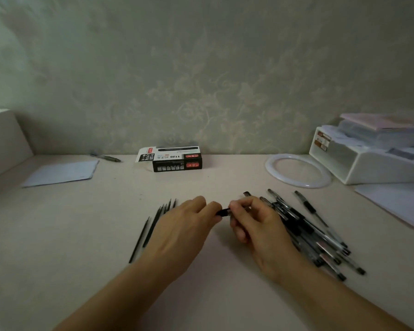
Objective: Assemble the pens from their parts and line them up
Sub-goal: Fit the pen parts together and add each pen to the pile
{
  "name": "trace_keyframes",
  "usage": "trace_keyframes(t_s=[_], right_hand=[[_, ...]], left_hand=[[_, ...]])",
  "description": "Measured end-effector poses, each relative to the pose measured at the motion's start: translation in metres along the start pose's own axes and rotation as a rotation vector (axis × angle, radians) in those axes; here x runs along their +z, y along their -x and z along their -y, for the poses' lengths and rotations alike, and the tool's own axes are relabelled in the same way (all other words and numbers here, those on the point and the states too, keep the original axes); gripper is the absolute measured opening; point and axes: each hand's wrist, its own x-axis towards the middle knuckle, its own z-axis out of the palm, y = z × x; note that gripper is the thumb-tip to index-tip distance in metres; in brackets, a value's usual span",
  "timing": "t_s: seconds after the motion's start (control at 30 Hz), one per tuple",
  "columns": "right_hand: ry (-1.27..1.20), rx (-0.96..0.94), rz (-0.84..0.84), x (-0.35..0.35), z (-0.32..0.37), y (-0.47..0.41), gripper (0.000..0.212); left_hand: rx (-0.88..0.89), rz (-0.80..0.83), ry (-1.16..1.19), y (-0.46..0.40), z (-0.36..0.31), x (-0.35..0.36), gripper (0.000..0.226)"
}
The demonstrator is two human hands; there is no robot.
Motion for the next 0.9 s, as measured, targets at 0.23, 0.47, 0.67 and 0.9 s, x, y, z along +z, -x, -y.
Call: trace_keyframes(t_s=[0.23,0.47,0.67,0.9], right_hand=[[0.062,-0.009,0.144,-0.002,0.0,-0.004,0.02],[0.079,-0.019,0.127,-0.003,-0.001,-0.005,0.022],[0.088,-0.035,0.127,0.0,0.002,-0.003,0.021],[0.087,-0.055,0.097,0.0,0.001,-0.003,0.021]], left_hand=[[0.021,0.027,0.025,-0.003,0.003,0.004,0.037],[-0.03,0.003,-0.035,0.0,-0.002,0.0,0.032],[-0.044,-0.041,-0.004,0.003,0.0,0.006,0.036],[-0.128,-0.101,-0.044,0.003,0.003,0.01,0.057]])
